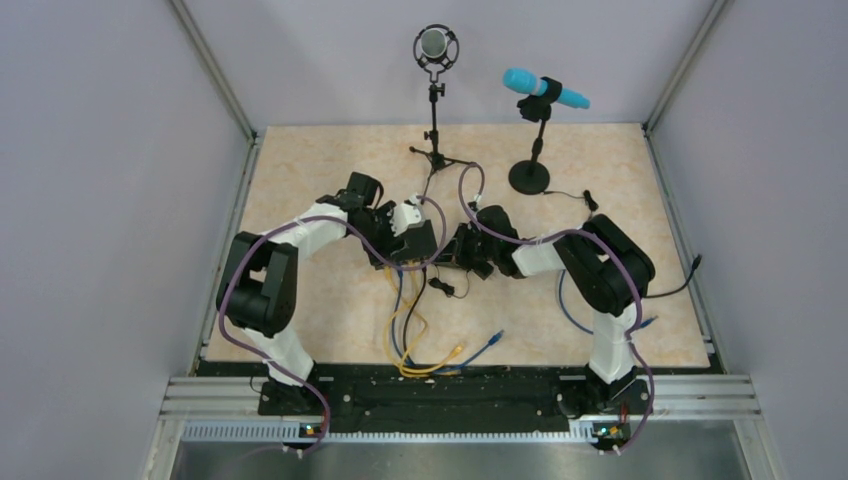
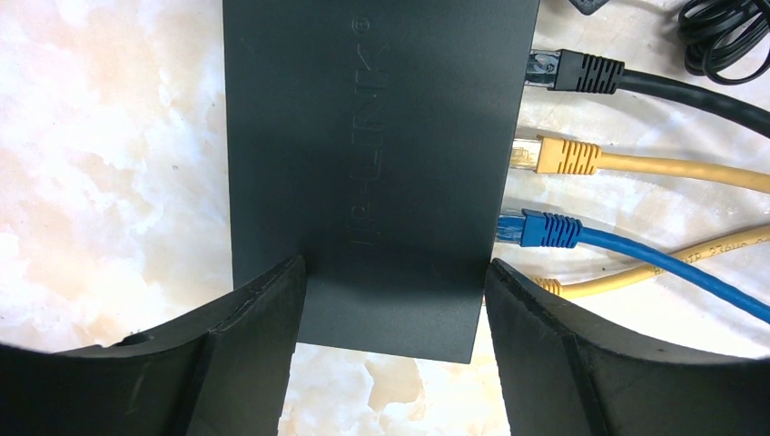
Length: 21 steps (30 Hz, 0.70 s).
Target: Pull the plug from the switch port
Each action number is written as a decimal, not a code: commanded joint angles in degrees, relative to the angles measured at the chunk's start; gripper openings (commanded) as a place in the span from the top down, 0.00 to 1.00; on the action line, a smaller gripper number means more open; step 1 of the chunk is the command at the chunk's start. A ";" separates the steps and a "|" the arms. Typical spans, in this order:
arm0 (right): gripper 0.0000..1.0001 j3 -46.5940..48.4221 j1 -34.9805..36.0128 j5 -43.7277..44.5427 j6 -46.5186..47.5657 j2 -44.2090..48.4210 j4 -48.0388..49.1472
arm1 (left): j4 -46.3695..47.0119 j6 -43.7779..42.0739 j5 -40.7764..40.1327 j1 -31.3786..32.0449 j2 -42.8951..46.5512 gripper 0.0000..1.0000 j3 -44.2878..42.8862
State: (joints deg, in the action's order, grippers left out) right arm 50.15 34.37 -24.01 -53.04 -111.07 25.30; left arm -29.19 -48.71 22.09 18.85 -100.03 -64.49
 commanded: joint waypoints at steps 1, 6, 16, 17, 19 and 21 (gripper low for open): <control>1.00 -0.18 -0.36 -2.21 1.09 1.07 -4.50 | -0.31 -0.28 -1.45 -0.21 -1.95 0.23 2.42; 1.00 0.29 -0.36 -2.21 0.77 0.56 -4.82 | 5.99 1.53 -5.09 1.94 -0.93 0.20 4.70; 1.00 0.85 -0.36 -2.37 1.34 1.32 -5.73 | 3.74 3.62 -7.44 2.59 -4.43 0.22 1.96; 1.00 0.62 -0.36 -2.24 1.42 1.60 -5.78 | 3.17 3.72 -7.47 2.58 -4.85 0.23 1.58; 1.00 0.32 -0.36 -1.91 1.88 2.30 -6.08 | 2.44 3.80 -7.29 2.57 -5.37 0.23 1.26; 1.00 0.14 -0.33 -1.94 2.18 2.72 -6.42 | 2.38 3.92 -7.06 2.58 -5.34 0.23 1.42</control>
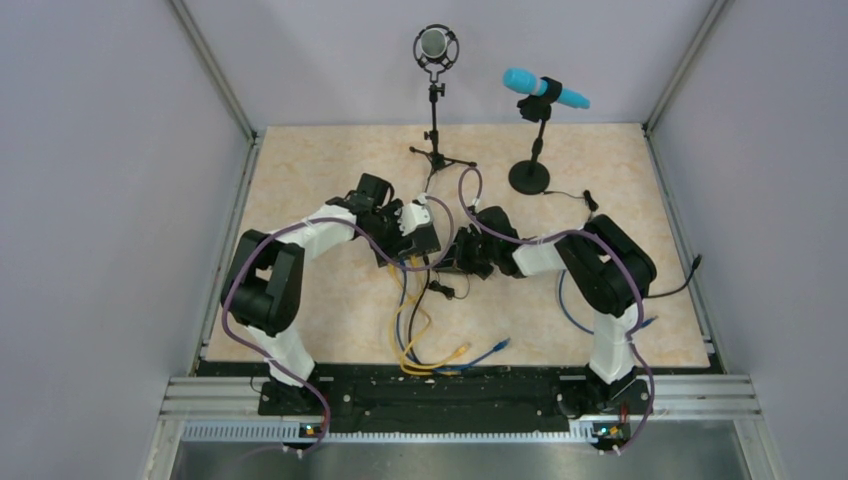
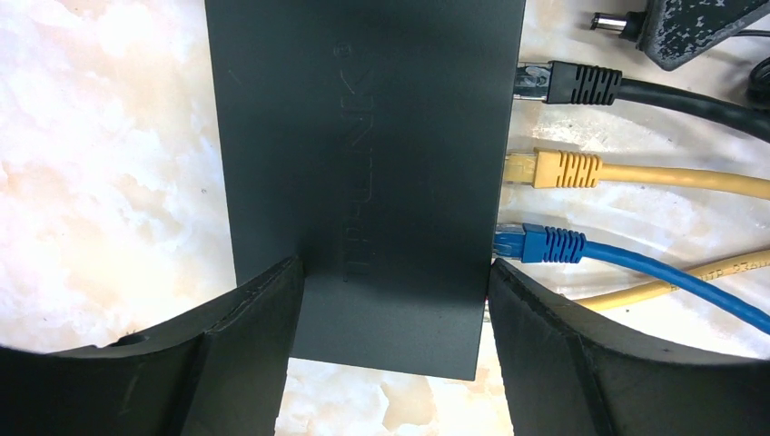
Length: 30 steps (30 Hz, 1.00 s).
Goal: Pull the plug from the switch port
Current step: Pull the plug from the switch port, then place the plug at the center of the board.
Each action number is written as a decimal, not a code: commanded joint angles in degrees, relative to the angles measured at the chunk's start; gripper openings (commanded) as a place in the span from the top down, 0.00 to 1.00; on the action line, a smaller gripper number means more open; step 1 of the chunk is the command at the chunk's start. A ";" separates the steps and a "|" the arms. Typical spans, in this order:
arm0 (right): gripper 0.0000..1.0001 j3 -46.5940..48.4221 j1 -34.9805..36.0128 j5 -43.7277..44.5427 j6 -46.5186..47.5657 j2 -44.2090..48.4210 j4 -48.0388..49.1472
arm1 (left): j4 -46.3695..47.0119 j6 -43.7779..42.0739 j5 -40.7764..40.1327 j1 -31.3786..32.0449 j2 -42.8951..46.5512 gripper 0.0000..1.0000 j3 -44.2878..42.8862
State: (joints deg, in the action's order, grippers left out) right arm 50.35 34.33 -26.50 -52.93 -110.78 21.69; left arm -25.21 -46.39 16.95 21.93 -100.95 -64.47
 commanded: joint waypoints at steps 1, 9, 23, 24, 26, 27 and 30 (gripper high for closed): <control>1.00 -0.19 -0.27 0.43 2.12 2.62 -2.80 | -1.53 1.60 -1.78 -0.54 -4.36 0.23 1.51; 1.00 -2.30 -1.01 6.70 4.86 8.50 -7.94 | -1.34 0.49 -0.53 -0.49 -3.02 0.24 3.25; 1.00 8.40 -4.88 25.81 8.68 11.72 -24.98 | -0.38 -0.34 1.80 -0.56 -0.86 0.25 4.59; 1.00 8.84 -4.88 26.21 8.67 11.12 -25.10 | -0.37 -0.36 1.79 -0.54 -0.88 0.24 4.61; 0.97 9.38 -4.97 26.98 8.35 10.29 -25.31 | -0.53 -0.37 1.62 -0.55 -0.92 0.25 4.61; 0.87 9.49 -4.94 27.43 7.89 10.09 -25.32 | -0.54 -0.44 1.63 -0.51 -0.84 0.25 4.68; 0.72 8.50 -4.97 23.90 7.79 10.68 -22.77 | -0.72 -0.51 1.69 -0.51 -0.68 0.25 4.70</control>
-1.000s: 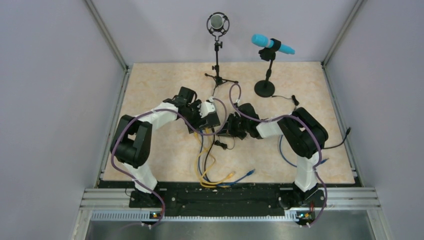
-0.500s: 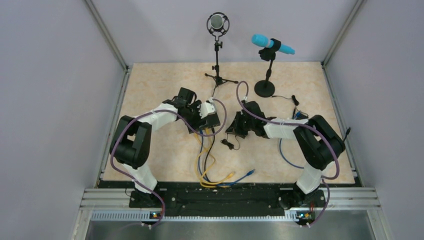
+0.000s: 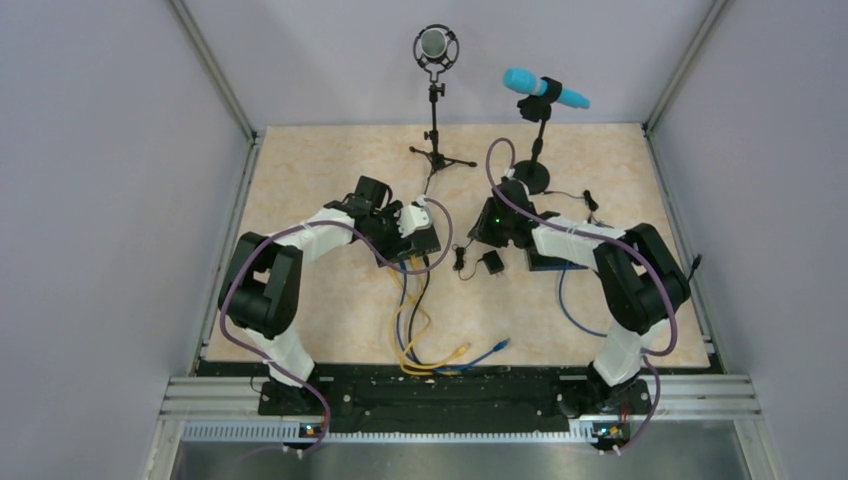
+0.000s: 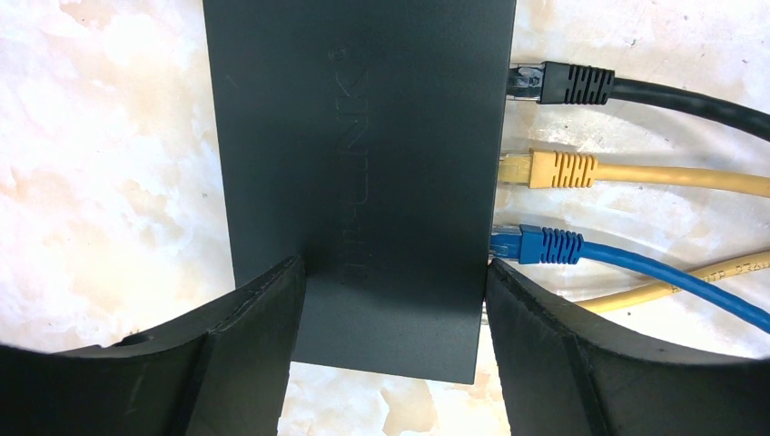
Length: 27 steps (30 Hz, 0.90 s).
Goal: Pull the plug from the switch port
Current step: Place the plug at the center of the board, then pull the connector from the switch port.
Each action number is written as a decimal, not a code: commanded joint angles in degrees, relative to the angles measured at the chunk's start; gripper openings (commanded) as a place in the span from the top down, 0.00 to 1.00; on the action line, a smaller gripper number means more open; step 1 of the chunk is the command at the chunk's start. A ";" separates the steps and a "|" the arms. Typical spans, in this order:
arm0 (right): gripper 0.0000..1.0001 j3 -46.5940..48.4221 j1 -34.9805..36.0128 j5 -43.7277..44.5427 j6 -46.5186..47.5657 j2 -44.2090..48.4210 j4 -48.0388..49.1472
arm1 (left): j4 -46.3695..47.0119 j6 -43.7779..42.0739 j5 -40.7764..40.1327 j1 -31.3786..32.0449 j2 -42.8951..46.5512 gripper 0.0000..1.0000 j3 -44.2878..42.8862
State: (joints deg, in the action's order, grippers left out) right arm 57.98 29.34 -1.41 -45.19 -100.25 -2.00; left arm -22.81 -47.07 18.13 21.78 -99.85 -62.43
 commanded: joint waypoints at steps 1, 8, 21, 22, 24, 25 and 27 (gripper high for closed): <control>0.67 -0.28 0.01 -2.67 0.00 1.01 3.02 | -3.12 0.06 0.40 -0.38 -1.68 0.24 2.71; 0.50 -3.89 0.34 -9.55 0.46 6.79 7.14 | -3.78 -0.28 0.62 -0.45 -1.73 0.25 2.50; 0.52 -6.91 6.93 -21.55 -9.82 -1.44 22.87 | -4.27 -0.11 0.58 -0.46 -1.77 0.26 2.58; 0.53 -6.87 7.03 -21.98 -10.36 -2.51 23.75 | -4.26 -0.14 0.58 -0.43 -1.77 0.26 2.58; 0.54 -6.70 7.05 -22.84 -10.98 -4.31 25.05 | -4.37 -0.14 0.62 -0.43 -1.79 0.26 2.67; 0.54 -6.59 7.05 -23.05 -11.09 -5.10 25.35 | -4.28 -0.22 0.57 -0.42 -1.70 0.26 2.79; 0.55 -6.60 7.05 -23.32 -11.29 -6.46 26.26 | -4.40 -0.16 0.56 -0.45 -1.86 0.26 2.63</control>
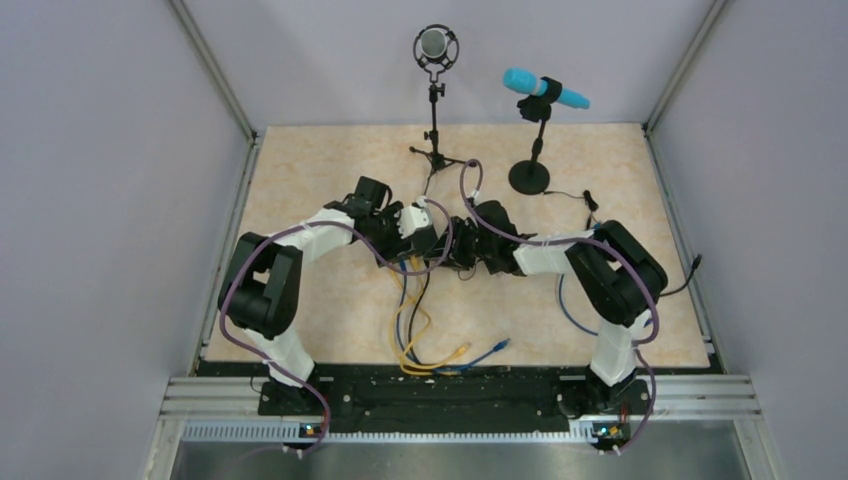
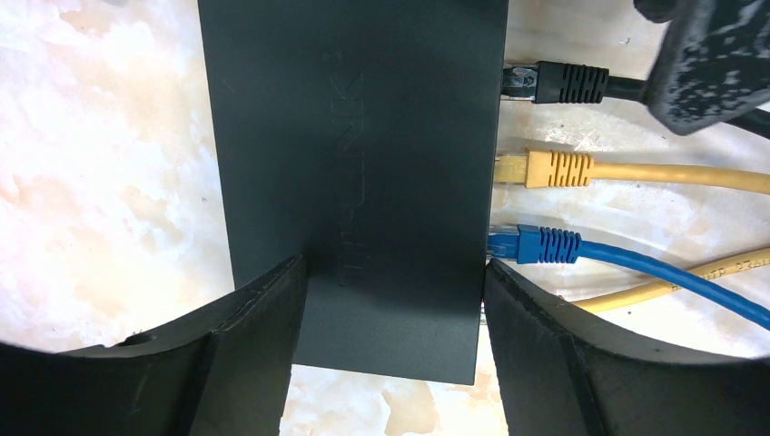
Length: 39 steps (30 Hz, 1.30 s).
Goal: Pull the plug from the switch port
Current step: Pull the connector from the switch port.
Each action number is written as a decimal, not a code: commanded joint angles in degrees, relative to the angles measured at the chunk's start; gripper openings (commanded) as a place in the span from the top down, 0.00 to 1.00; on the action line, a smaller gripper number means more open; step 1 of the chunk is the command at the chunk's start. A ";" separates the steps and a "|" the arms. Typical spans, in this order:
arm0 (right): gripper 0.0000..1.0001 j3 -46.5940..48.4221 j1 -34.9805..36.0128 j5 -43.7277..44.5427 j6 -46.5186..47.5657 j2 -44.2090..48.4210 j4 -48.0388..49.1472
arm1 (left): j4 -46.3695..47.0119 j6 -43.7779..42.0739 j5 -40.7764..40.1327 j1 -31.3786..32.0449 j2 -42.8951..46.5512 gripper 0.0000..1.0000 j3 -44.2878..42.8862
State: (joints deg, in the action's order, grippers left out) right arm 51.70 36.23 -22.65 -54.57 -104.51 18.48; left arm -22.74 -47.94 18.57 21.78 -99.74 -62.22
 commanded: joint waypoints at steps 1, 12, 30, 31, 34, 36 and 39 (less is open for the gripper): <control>0.55 -0.18 0.16 -2.16 -1.92 -2.92 5.79 | -4.46 0.76 0.23 -0.47 -1.95 0.26 2.37; 0.58 0.90 -1.09 -4.24 -4.40 -9.44 11.46 | -4.76 0.38 0.16 -0.44 -1.99 0.26 2.56; 0.67 1.36 -3.32 -6.35 -7.51 -13.00 16.41 | -5.40 -0.09 0.33 -0.50 -2.38 0.28 2.37; 0.67 1.39 -3.29 -6.42 -7.68 -13.01 16.54 | -5.41 -0.13 0.33 -0.49 -2.38 0.27 2.41; 0.67 1.98 -3.27 -6.59 -8.11 -13.43 17.03 | -5.38 -0.13 0.41 -0.44 -2.42 0.28 2.37; 0.69 2.92 -3.27 -6.84 -8.27 -14.12 17.12 | -5.26 -0.09 0.52 -0.46 -2.50 0.28 2.44; 0.70 4.28 -3.27 -6.92 -8.47 -15.55 16.87 | -5.29 -0.05 0.64 -0.51 -2.63 0.28 2.36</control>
State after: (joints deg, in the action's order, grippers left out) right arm 53.15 33.43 -29.98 -63.18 -117.62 34.15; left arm -22.92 -48.40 18.83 21.78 -99.74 -62.19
